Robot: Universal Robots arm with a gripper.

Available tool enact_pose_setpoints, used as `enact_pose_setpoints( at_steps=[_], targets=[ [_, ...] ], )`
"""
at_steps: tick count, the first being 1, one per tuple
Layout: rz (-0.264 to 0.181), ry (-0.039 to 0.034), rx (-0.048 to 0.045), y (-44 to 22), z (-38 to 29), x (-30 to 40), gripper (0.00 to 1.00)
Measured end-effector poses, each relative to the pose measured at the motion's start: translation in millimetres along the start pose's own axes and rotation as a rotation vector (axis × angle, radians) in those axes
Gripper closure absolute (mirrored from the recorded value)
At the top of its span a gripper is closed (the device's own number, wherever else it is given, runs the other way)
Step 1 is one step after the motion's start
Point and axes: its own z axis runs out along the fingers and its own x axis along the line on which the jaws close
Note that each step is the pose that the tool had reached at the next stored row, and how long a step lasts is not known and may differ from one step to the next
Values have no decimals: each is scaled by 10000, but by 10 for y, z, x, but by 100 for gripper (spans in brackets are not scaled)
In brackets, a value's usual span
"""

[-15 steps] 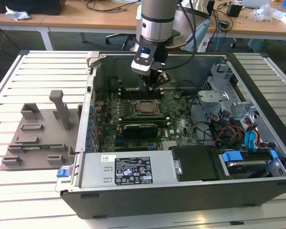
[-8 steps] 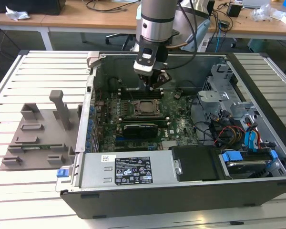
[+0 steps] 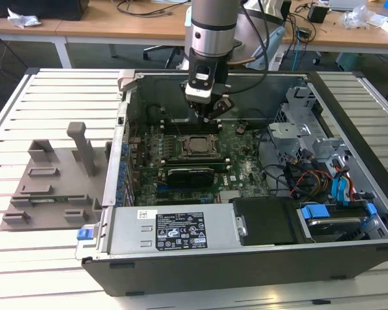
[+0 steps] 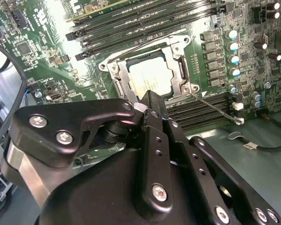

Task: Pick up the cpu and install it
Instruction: 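Install the first cpu locking lever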

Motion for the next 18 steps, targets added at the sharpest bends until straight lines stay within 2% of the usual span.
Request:
enact_pose_setpoints(
  at_steps=[18],
  targets=[
    [-1587,-73,-73,0,0,0,89]
  ],
)
